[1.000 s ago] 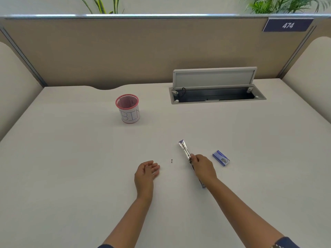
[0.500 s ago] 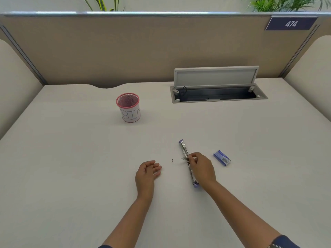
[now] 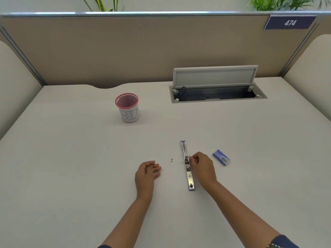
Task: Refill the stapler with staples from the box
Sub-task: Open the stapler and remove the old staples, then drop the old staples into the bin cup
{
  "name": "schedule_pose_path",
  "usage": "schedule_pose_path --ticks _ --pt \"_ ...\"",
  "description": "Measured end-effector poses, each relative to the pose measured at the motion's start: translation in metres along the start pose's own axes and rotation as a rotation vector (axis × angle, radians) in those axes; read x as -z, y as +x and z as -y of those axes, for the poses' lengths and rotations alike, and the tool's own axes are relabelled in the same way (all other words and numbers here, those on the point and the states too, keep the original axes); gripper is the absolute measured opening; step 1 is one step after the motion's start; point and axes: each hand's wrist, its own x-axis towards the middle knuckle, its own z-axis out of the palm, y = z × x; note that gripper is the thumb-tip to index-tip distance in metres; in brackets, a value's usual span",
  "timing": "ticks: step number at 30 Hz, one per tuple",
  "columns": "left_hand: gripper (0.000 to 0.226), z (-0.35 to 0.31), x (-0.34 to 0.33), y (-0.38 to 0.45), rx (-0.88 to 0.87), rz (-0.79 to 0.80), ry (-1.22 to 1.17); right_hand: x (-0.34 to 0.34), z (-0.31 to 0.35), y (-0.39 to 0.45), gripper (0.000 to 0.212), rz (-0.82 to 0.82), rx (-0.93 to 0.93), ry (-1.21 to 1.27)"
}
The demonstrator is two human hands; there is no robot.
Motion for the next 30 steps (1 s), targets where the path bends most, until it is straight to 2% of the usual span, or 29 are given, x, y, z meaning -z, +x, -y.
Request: schedule_pose_path --ticks 6,9,12,18,21,25,30 --pt "0.026 0.004 -0.004 -0.002 -0.050 0.010 0.170 0.006 -0.020 -0.009 0.023 -0.048 0.085 -0.031" --pt "0.014 0.001 -0.009 0.002 -0.090 0.042 0.434 0.008 -0.028 -0.015 0.020 -0.059 0.190 -0.106" --pt "0.014 -0.005 -0.019 0.008 -0.184 0.088 0.710 0.006 -0.027 -0.016 0.020 -0.073 0.207 -0.111" --pt "0.019 -0.003 -0.036 0.015 -0.299 0.194 0.981 0.006 -0.030 -0.013 0.020 -0.086 0.208 -0.105" --pt "0.021 -0.001 -0.037 0.020 -0.347 0.207 1.050 0.005 -0.029 -0.013 0.020 -0.081 0.208 -0.113" --pt "0.005 -0.002 -0.036 0.026 -0.352 0.221 1.030 0.005 -0.030 -0.014 0.022 -0.078 0.211 -0.128" --pt "0.010 -0.008 -0.036 0.039 -0.301 0.289 1.019 0.005 -0.030 -0.014 0.022 -0.068 0.212 -0.123"
